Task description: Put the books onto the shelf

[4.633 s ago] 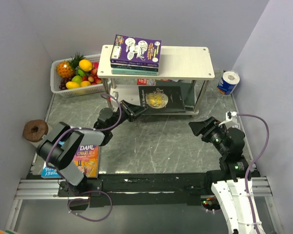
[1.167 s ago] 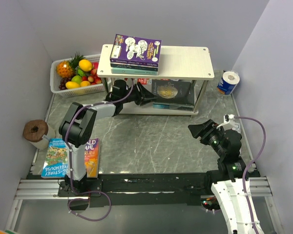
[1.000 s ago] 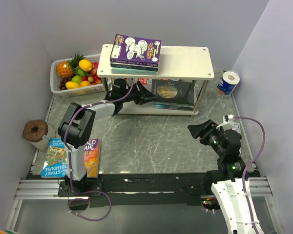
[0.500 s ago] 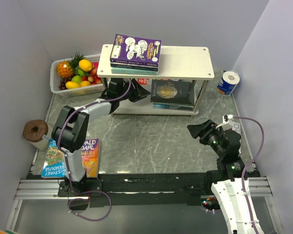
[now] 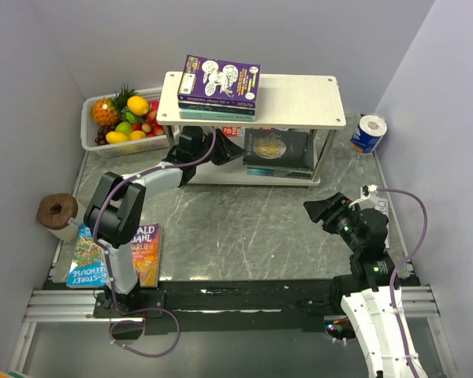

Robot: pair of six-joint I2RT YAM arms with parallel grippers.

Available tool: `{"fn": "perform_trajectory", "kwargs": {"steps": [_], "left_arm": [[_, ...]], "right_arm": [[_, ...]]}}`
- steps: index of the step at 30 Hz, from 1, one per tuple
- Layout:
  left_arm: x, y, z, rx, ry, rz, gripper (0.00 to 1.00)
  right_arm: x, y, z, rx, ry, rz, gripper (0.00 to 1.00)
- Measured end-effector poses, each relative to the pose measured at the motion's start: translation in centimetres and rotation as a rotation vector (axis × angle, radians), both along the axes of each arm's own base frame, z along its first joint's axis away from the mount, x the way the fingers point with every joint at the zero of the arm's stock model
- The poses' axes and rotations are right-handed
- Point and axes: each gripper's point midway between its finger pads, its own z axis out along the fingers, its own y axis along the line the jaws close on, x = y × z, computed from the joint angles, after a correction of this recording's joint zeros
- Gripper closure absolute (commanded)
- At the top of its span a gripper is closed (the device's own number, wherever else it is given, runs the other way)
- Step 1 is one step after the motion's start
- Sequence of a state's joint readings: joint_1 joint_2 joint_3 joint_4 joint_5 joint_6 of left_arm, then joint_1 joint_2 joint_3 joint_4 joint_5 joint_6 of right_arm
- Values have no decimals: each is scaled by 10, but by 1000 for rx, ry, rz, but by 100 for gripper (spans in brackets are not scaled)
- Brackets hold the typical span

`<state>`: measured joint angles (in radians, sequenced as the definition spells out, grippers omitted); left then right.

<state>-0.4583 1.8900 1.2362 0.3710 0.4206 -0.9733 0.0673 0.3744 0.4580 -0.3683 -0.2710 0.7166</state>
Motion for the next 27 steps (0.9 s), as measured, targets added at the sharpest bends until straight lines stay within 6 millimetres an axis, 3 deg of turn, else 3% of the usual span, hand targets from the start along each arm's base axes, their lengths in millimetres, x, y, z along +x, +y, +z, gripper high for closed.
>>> {"fn": "perform_trajectory", "kwargs": {"steps": [27], "left_arm": [[7,-22,0,-61,-23,-27,64]], "right_arm": [[5,-7,-1,-20,22,-43,29]]}}
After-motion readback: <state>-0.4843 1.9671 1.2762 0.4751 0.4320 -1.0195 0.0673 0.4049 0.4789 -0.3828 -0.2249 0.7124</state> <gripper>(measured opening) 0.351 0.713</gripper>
